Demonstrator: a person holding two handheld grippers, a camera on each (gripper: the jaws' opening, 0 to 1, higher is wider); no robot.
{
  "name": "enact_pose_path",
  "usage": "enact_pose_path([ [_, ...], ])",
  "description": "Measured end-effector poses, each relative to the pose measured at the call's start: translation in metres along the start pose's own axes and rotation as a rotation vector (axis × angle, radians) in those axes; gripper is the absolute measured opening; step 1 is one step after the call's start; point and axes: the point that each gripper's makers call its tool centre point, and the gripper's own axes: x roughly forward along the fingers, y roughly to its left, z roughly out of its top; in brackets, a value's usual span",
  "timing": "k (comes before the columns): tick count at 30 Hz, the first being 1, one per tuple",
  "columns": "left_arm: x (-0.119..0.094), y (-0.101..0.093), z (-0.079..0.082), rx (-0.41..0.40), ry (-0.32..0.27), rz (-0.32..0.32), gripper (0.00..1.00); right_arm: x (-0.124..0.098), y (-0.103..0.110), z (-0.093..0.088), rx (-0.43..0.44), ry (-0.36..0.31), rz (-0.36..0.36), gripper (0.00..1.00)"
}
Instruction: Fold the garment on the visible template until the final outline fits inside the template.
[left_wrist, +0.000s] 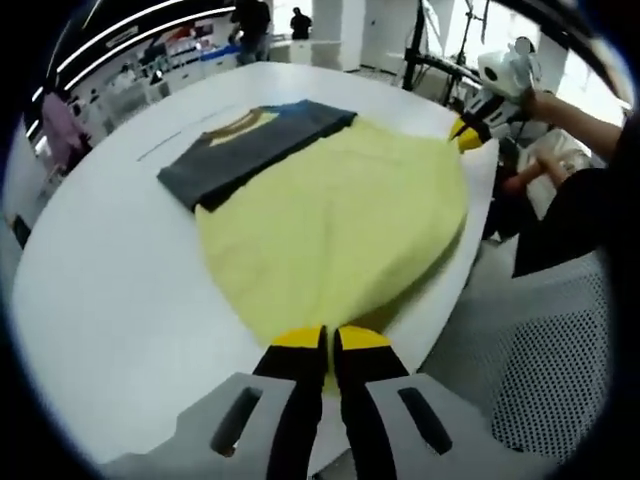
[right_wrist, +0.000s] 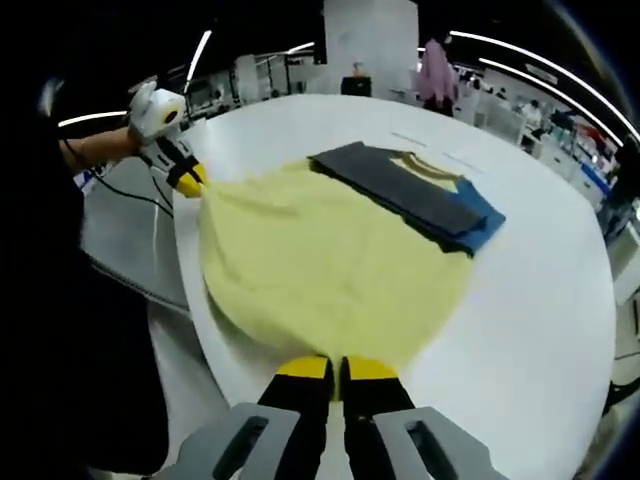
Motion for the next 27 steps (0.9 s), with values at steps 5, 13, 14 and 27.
enact_pose_path([
  [5,-0.010,0.001,0.004,-0.041,0.013,-0.001,0.01,-0.008,0.005,0.010,0.023,-0.019,0.016,0.00],
  [13,-0.023,-0.004,0.007,-0.074,0.033,-0.017,0.01,-0.015,0.012,0.018,0.089,-0.018,0.033,0.00],
  [14,-0.025,-0.004,0.007,-0.074,0.034,-0.016,0.01,-0.017,0.013,0.018,0.094,-0.009,0.032,0.00],
  [27,-0.045,-0.008,0.012,-0.078,0.037,-0.039,0.01,-0.034,0.025,0.019,0.151,0.063,0.058,0.00],
])
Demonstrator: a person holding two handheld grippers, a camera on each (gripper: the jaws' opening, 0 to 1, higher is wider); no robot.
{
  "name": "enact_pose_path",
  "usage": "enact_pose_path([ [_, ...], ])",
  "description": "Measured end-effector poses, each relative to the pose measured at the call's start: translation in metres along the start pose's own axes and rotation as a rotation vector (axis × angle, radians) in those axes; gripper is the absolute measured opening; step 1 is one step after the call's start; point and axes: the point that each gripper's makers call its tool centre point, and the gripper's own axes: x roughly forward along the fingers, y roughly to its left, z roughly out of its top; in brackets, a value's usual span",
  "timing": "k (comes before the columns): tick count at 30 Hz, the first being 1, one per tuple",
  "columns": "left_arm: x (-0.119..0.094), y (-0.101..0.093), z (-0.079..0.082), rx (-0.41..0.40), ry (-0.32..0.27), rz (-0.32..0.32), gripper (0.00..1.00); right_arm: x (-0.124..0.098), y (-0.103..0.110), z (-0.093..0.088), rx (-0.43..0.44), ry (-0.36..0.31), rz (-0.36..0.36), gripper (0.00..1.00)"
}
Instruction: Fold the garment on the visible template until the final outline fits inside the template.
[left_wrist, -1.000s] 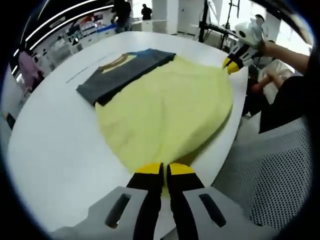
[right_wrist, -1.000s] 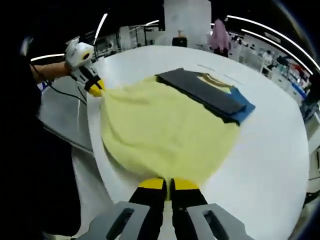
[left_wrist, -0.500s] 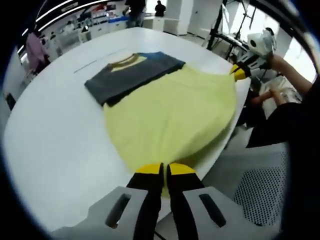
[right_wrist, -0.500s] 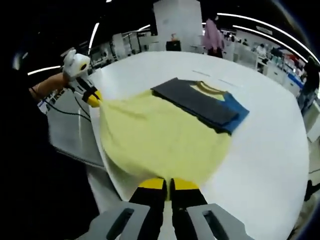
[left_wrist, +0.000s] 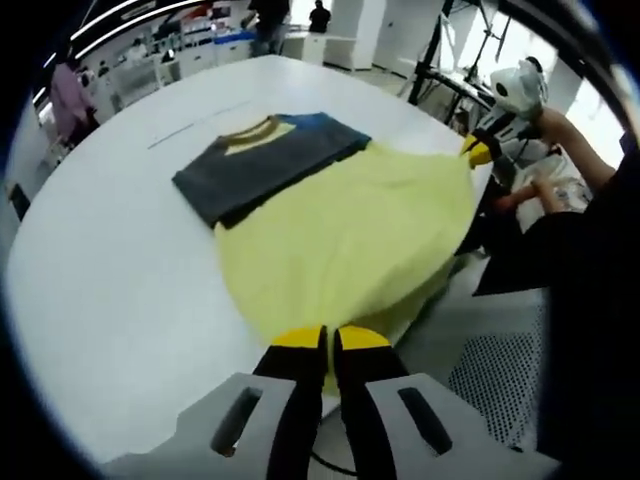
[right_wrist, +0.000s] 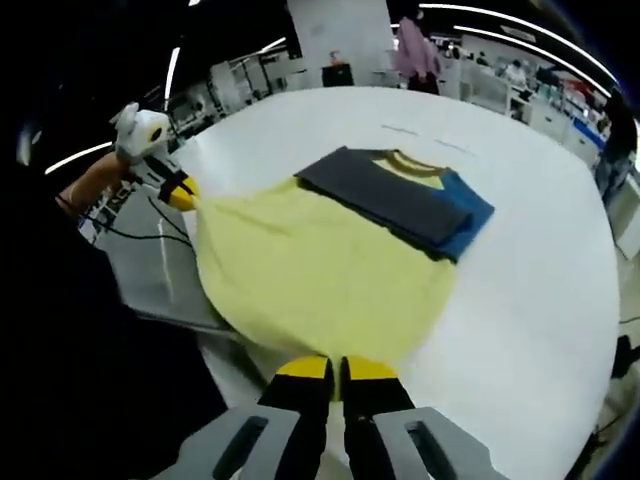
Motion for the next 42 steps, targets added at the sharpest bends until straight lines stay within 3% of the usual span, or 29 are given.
enact_pose_path([
  [18,-0.027,-0.011,0.000,-0.039,0.051,-0.044,0.01,-0.022,0.017,0.009,-0.006,0.043,0.031,0.00],
  [24,-0.034,-0.016,0.006,-0.015,0.057,-0.054,0.01,-0.028,0.017,0.016,-0.029,0.043,0.018,0.00],
  [42,-0.021,0.027,0.050,0.069,-0.037,0.042,0.01,-0.017,-0.023,0.046,-0.092,-0.015,-0.053,0.00],
])
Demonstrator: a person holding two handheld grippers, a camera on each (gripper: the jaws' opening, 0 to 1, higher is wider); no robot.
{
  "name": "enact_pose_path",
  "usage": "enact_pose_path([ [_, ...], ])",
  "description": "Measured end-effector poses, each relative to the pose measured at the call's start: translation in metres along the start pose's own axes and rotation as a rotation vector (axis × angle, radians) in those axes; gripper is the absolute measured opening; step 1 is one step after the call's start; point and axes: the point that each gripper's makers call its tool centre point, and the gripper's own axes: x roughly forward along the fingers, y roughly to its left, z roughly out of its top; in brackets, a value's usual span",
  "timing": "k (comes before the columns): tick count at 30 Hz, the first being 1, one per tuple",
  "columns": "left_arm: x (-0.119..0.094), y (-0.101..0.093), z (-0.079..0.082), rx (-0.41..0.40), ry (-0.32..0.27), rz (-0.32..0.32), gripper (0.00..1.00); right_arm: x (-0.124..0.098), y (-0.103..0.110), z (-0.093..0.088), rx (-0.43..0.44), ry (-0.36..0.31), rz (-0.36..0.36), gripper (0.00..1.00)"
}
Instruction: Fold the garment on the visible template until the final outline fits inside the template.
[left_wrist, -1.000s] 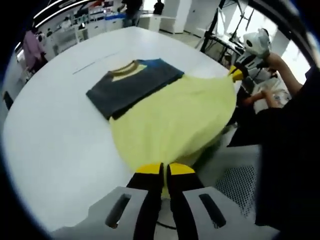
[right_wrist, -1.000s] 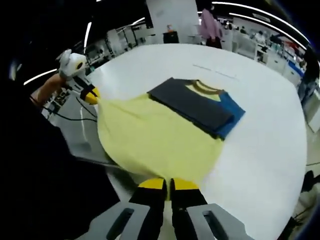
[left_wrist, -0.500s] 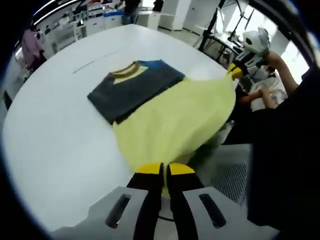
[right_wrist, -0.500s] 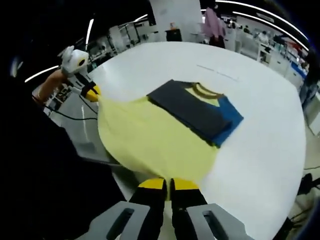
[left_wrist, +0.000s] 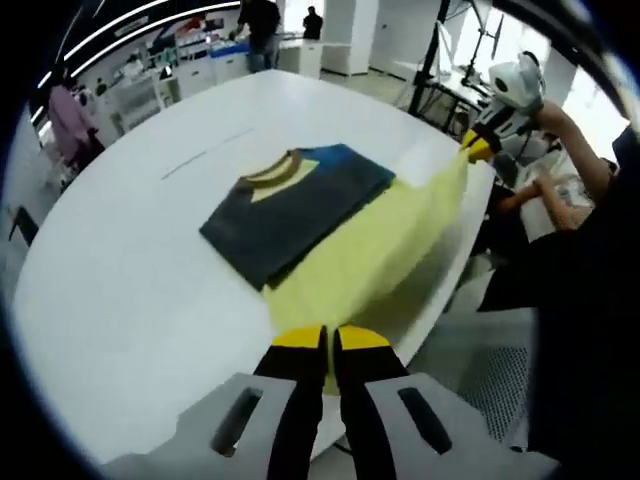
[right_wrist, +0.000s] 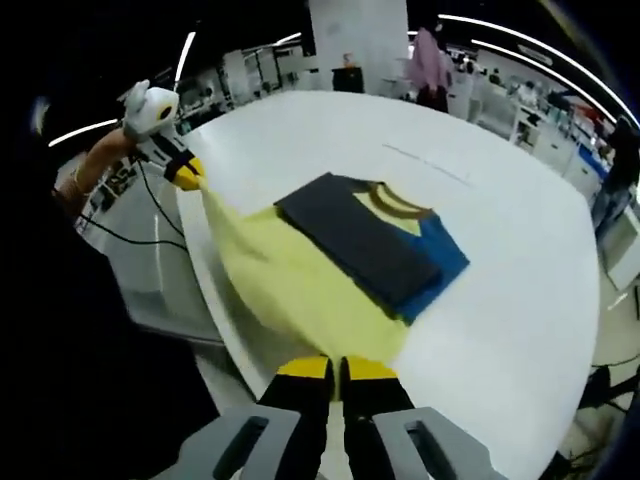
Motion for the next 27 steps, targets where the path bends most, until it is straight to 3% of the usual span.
enact_pose_path([
  [16,0.011,0.040,0.040,0.034,-0.112,0.108,0.00,0.011,-0.045,0.037,-0.006,-0.101,-0.094,0.00],
  [19,0.012,0.051,0.053,0.061,-0.149,0.155,0.00,0.013,-0.055,0.048,-0.026,-0.129,-0.126,0.00],
  [27,0.018,0.071,0.080,0.076,-0.219,0.209,0.00,0.019,-0.080,0.069,-0.061,-0.170,-0.201,0.00],
])
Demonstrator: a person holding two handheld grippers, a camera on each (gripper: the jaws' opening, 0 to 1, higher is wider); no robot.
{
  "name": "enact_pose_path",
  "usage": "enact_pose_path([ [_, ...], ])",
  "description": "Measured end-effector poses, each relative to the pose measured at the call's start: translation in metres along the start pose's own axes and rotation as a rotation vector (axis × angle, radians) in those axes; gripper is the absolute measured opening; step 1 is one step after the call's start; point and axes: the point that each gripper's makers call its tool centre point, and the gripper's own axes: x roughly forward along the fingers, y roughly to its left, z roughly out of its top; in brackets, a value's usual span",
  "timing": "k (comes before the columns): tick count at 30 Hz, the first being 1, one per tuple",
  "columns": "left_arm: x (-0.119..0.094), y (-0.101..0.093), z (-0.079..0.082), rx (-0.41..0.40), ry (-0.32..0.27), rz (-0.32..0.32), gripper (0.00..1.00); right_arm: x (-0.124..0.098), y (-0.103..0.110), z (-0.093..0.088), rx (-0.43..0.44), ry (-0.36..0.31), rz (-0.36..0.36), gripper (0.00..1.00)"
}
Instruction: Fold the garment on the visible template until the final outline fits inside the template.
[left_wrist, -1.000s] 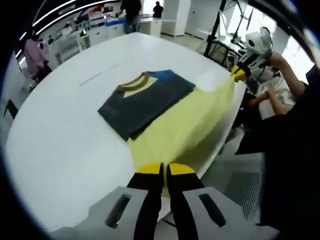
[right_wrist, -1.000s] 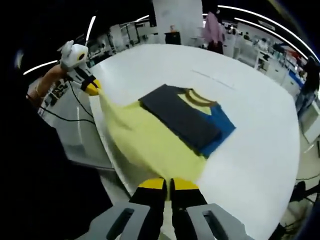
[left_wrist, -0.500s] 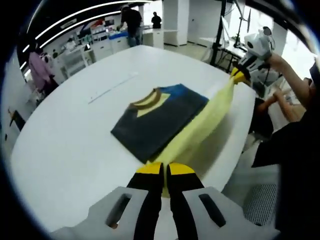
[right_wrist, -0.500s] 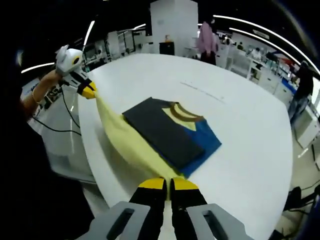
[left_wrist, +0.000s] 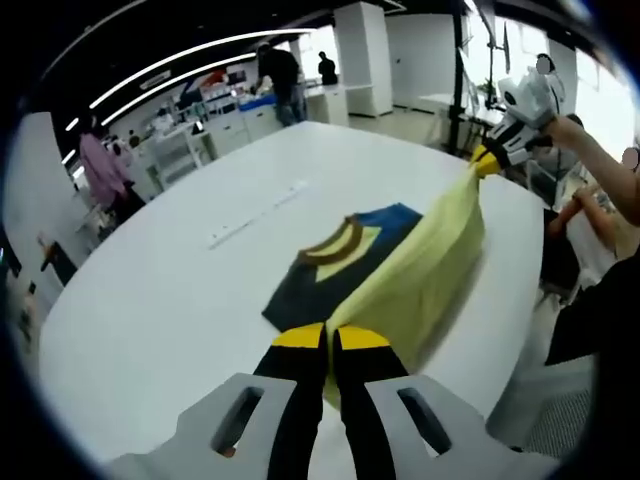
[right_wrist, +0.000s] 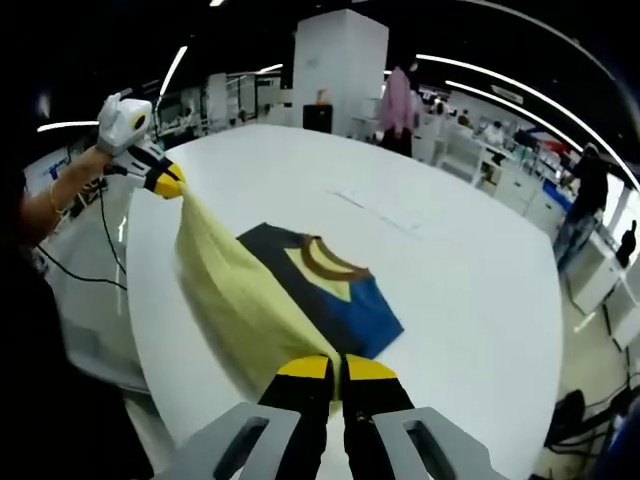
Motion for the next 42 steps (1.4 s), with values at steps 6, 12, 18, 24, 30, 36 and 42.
enact_pose_path([
  [6,0.010,0.016,0.018,0.017,-0.054,0.043,0.00,0.011,-0.019,0.015,-0.055,-0.017,-0.069,0.00],
  [12,0.017,0.030,0.033,0.037,-0.090,0.089,0.00,0.016,-0.037,0.036,-0.071,-0.070,-0.140,0.00],
  [18,0.029,0.042,0.043,0.044,-0.106,0.126,0.00,0.036,-0.054,0.042,-0.086,-0.069,-0.197,0.00],
  [24,0.053,0.054,0.041,0.107,-0.095,0.154,0.00,0.060,-0.069,0.033,-0.088,-0.044,-0.228,0.00],
  [30,0.087,0.070,0.026,0.005,-0.096,0.137,0.00,0.090,-0.081,0.022,-0.061,-0.025,-0.229,0.00],
  [36,0.117,0.080,0.012,-0.038,-0.084,0.119,0.00,0.122,-0.088,0.006,-0.011,0.011,-0.225,0.00],
  [42,0.146,0.087,-0.004,-0.028,-0.043,0.118,0.00,0.148,-0.092,-0.007,-0.003,0.057,-0.207,0.00],
])
